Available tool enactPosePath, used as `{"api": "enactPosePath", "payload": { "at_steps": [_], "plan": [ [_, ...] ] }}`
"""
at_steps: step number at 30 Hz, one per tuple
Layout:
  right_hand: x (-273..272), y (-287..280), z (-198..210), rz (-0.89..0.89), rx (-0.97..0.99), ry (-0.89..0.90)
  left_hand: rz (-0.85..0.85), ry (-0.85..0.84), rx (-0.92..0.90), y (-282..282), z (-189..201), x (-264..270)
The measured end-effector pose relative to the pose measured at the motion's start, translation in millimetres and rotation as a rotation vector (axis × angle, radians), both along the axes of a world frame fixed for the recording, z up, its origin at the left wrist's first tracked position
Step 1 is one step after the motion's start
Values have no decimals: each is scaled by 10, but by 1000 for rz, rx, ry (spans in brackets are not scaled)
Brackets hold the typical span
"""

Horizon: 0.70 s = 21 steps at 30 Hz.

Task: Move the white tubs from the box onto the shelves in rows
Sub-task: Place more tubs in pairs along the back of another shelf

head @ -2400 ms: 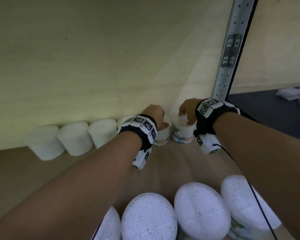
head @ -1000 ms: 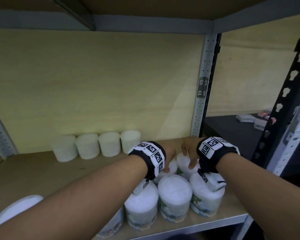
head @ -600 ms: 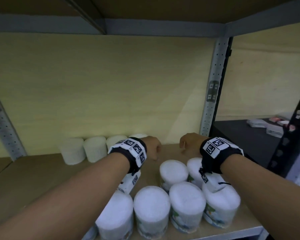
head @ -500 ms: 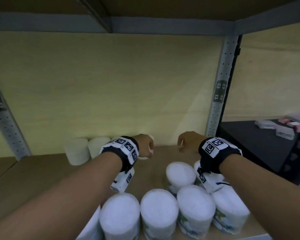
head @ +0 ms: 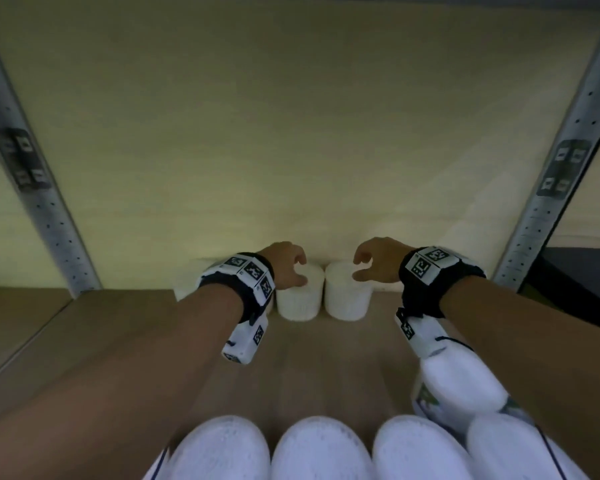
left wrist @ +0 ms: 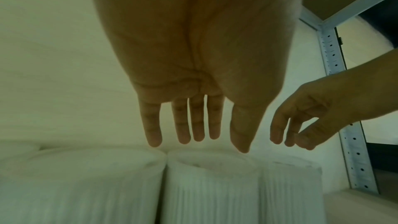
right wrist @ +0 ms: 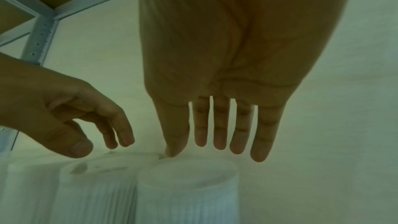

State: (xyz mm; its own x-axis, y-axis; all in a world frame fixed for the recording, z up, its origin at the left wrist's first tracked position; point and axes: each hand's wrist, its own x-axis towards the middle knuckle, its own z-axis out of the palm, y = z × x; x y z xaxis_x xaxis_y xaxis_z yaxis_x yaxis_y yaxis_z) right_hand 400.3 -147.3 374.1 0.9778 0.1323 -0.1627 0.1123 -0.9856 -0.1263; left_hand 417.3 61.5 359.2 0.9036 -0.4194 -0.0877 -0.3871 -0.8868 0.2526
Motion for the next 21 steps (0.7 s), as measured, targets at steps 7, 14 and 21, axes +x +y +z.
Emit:
{"api": "enactPosePath", "payload": {
  "at_steps": [7, 14, 21],
  "plan": [
    [244, 159, -162, 29, -133, 47, -10, -4, -7, 42, -194, 176],
    [274, 175, -173, 53, -182, 34, -24, -13, -45, 50, -225, 192],
    [243, 185, -118, 112, -172, 66, -24, -23, -47, 53, -243, 180]
  ]
}}
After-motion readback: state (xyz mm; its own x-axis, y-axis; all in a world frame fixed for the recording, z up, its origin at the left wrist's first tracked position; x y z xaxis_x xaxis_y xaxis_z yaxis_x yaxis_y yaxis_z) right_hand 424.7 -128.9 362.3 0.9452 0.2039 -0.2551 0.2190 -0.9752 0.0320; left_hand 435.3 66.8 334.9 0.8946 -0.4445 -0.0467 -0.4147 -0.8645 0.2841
